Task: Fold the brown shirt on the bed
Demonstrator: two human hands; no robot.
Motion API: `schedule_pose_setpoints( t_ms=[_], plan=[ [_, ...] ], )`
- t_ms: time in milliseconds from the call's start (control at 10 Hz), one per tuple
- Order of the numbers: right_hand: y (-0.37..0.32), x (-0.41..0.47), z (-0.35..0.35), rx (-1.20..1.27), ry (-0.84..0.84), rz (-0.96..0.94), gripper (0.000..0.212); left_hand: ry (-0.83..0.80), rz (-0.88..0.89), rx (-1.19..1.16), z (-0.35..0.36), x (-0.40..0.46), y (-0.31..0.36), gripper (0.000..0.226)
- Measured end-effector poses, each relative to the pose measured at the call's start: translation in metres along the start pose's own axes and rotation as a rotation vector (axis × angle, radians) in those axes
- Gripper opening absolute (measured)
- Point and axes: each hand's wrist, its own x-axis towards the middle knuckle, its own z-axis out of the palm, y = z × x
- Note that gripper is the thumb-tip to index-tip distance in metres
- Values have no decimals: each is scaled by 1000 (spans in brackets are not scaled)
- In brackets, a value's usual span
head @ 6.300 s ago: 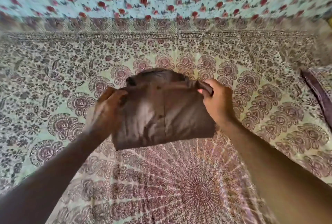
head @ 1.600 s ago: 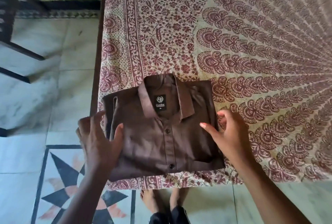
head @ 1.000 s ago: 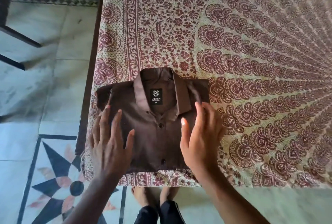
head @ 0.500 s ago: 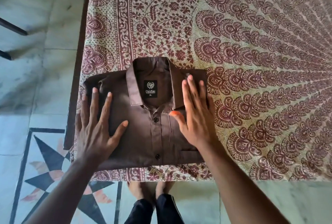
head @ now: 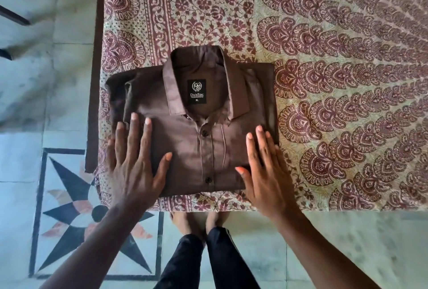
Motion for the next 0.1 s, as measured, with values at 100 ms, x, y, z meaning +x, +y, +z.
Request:
schedule_pose_setpoints(
  t_ms=[100],
  plan=[
    [3, -6, -3, 154, 102, 80, 68, 37, -22, -38, -6, -4, 10, 81]
  ],
)
